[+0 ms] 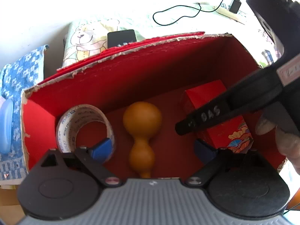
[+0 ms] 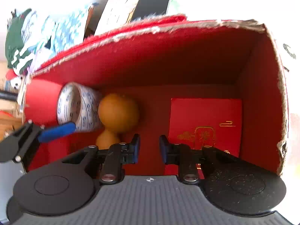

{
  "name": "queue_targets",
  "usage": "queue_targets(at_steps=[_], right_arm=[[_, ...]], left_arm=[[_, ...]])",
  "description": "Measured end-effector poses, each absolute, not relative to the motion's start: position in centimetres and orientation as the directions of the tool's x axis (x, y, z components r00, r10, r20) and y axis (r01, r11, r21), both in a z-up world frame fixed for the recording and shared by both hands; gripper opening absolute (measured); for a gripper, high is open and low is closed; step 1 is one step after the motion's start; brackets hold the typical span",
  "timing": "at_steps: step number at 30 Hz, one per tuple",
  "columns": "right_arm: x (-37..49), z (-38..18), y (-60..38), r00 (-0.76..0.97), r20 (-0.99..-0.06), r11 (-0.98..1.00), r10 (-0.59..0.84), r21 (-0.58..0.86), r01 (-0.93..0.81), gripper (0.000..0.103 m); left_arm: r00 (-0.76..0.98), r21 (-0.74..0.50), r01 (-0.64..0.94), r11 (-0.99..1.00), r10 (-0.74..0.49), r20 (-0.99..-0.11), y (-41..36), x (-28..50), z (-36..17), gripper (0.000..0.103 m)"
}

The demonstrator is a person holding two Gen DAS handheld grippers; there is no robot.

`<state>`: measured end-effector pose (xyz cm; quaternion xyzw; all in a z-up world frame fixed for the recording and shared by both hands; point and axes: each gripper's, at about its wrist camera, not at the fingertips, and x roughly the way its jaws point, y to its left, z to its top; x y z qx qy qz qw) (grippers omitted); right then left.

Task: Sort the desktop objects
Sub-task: 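Lower the gift box onto the box floor and open the right gripper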

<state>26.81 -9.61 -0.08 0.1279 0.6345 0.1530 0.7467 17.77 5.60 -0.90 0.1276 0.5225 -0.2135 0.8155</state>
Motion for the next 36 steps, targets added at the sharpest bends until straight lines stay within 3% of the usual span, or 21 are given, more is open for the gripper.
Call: queue_targets(at_steps=[6, 10, 14, 29, 36], right_arm=[[26.9, 0.0, -9.4, 0.214, -0.909, 0.932, 0.359, 0.359, -0.038, 0.019], [26.7, -0.1, -9.7, 0.199, -0.897, 0.919, 0.393, 0.393, -0.044, 0.028], [28.2, -0.5, -10.4, 0.205, -0.874, 0.893, 0.440, 0.450, 0.002, 0.028], [28.8, -2.1, -7.4, 0.228, -0.867, 0.895, 0.443, 0.440, -0.070, 0.015], [28.5, -1.4, -7.8, 0.242, -0.879, 0.911, 0.411, 0.403, -0.086, 0.027]], left_arm=[[0.392, 0.023, 0.480, 0.877, -0.191, -0.900, 5.4, 17.3, -0.8, 0.095], [0.391, 0.011, 0.471, 0.882, -0.198, -0.899, 5.7, 17.5, -0.7, 0.095], [0.395, 0.000, 0.460, 0.888, -0.205, -0.895, 5.9, 17.5, -0.7, 0.095], [0.415, 0.080, 0.457, 0.886, -0.133, -0.900, 5.2, 17.2, -1.0, 0.089], [0.401, 0.082, 0.422, 0.903, -0.105, -0.910, 5.3, 17.7, -1.1, 0.095]])
